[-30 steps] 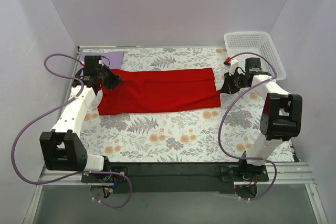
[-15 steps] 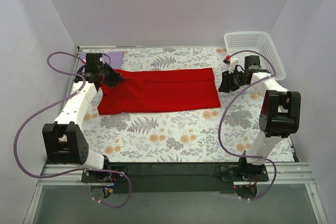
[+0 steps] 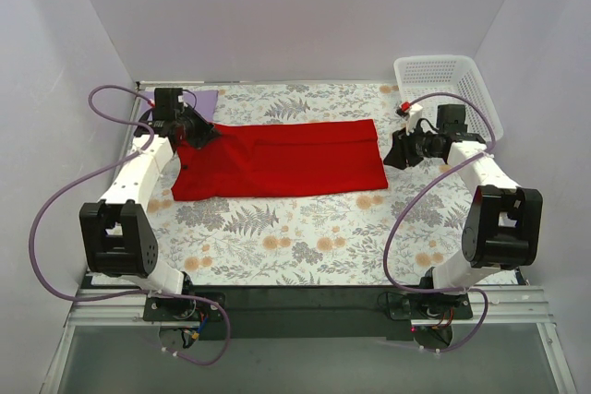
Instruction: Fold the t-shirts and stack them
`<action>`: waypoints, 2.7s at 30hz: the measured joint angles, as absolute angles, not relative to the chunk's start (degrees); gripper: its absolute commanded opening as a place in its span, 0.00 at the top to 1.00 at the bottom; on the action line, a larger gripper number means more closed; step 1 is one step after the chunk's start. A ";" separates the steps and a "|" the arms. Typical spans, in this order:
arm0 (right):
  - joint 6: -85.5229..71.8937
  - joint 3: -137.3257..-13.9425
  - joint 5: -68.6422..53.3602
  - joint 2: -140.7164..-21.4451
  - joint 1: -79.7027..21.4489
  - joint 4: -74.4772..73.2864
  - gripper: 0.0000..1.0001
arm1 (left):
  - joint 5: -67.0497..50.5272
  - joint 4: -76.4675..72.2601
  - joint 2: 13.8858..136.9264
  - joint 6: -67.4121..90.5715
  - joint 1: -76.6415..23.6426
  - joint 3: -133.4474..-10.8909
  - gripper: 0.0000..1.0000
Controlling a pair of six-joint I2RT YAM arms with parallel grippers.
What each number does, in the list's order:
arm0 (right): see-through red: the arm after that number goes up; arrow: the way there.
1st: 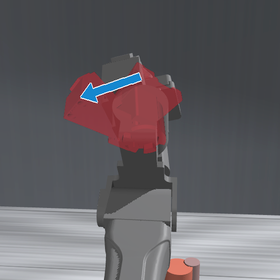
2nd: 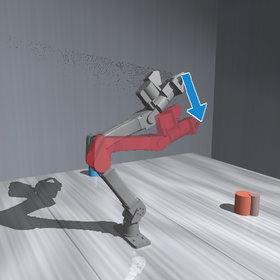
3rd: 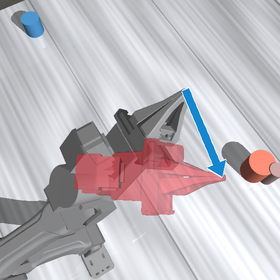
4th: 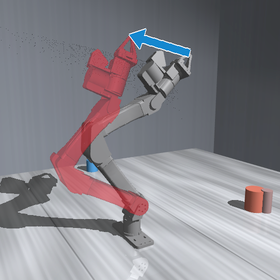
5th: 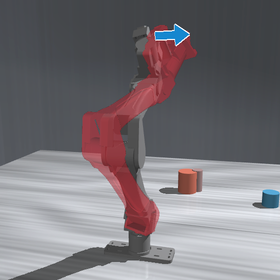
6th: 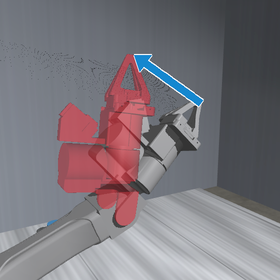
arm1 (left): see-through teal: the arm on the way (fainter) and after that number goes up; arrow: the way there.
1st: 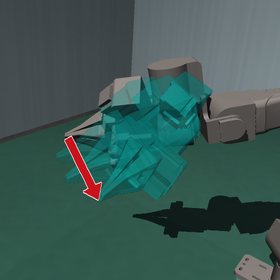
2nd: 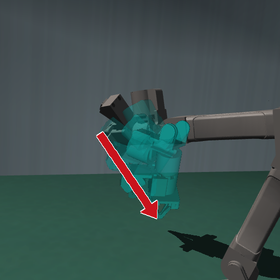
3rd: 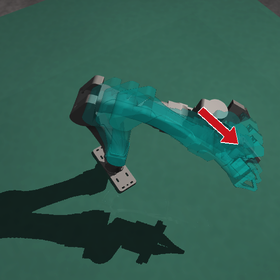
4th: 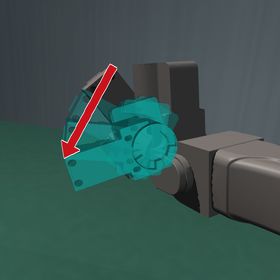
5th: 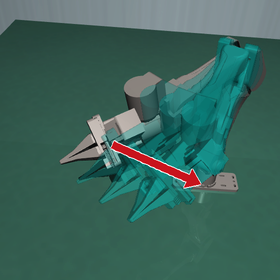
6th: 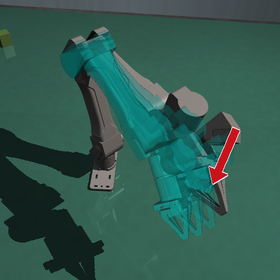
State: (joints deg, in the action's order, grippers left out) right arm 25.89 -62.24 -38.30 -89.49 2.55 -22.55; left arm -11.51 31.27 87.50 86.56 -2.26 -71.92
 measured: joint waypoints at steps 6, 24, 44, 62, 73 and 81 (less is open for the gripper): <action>26.22 -60.97 -39.44 -89.49 2.57 -22.50 0.52 | -11.66 31.24 90.37 85.56 -2.20 -74.56 1.00; 26.83 -60.95 -40.93 -89.49 2.66 -22.50 0.52 | -12.21 33.50 99.57 80.42 -2.20 -81.84 1.00; 26.98 -60.93 -40.99 -89.52 2.68 -22.50 0.51 | -13.04 35.79 106.63 77.82 -2.20 -88.66 1.00; 26.98 -60.93 -41.12 -89.54 2.94 -22.50 0.51 | -13.08 37.43 111.53 76.84 -2.20 -93.41 1.00; 26.98 -60.93 -41.15 -89.62 2.98 -22.50 0.51 | -12.53 41.58 117.05 74.41 -2.20 -102.02 0.44; 27.66 -60.90 -42.78 -89.62 2.98 -22.70 0.51 | -7.84 39.44 110.91 70.32 -1.80 -102.87 0.23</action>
State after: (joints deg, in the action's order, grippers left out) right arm 27.66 -60.90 -42.78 -89.62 2.98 -22.70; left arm -7.84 39.44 110.91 70.32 -1.80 -102.87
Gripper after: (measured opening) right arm 0.490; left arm 0.735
